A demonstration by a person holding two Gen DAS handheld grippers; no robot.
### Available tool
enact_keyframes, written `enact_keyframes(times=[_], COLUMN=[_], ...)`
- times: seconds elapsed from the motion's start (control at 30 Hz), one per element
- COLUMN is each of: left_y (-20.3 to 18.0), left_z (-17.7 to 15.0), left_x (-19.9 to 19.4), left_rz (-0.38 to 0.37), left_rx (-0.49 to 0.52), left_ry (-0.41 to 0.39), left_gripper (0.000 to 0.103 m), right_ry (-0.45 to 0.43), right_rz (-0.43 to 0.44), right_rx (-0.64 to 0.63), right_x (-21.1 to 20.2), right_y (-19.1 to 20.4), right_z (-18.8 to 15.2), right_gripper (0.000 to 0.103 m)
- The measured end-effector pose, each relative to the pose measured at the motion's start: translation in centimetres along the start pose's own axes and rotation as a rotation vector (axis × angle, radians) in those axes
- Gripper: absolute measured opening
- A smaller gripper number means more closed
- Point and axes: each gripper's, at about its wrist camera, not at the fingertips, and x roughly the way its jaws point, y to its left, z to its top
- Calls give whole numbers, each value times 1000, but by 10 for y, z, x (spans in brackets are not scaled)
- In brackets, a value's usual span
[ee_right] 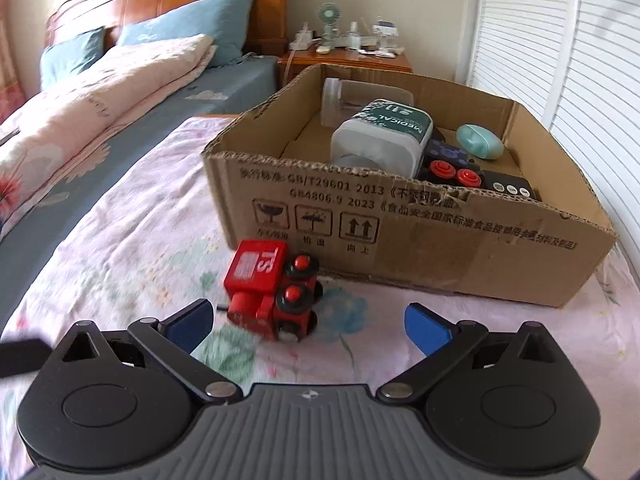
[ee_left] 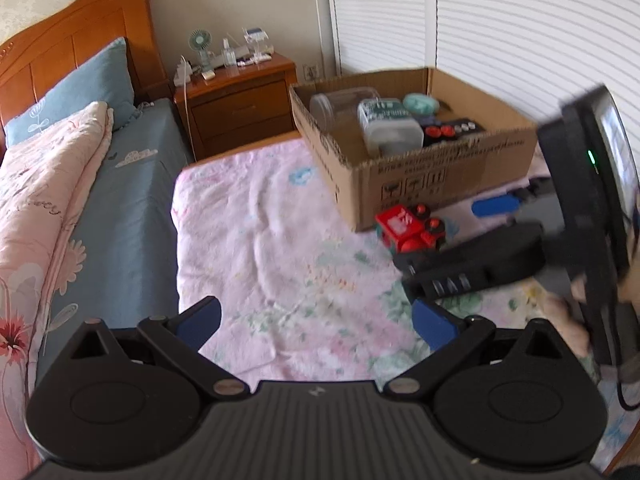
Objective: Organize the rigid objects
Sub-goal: 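Move the right tool down to the red TS toy train, then close the right tool on the red toy train and lift it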
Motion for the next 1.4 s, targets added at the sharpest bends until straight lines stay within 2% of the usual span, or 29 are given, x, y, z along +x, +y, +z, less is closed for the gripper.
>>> enact_keyframes(times=[0.27,0.4,0.8,0.93,1.03,1.2,1.3,1.37,1.4], left_y=[-11,-16,-20,-20,-19,-21,-21,-22,-22], left_z=[-7,-8,-2,3,6,6,6,6,7], left_x=[13,14,14,11,12,14,14,14,14], left_rz=[-57,-72,-136,-154,-165,-156,-157,-156,-157], left_rx=[44,56,-11,-36,-52,-46,-49,-52,-53], left_ry=[46,52,16,-15,-21,-12,-12,-15,-16], left_gripper=[101,101,101,101,101,101,101,101,101], right_ry=[26,26,32,28,19,-16,-22,-29,-29], right_rz=[-88,-86,-137,-118,-68,-27,-8,7,5], right_rx=[17,35,75,54,2,-26,-50,-66,-72], right_x=[17,13,-7,-8,-7,-4,-4,-6,-7], right_y=[9,-2,-43,-47,-41,-38,-37,-36,-36], right_z=[2,-1,-18,-20,-18,-13,-9,-10,-10], right_gripper=[103,103,103,103,103,90,78,66,65])
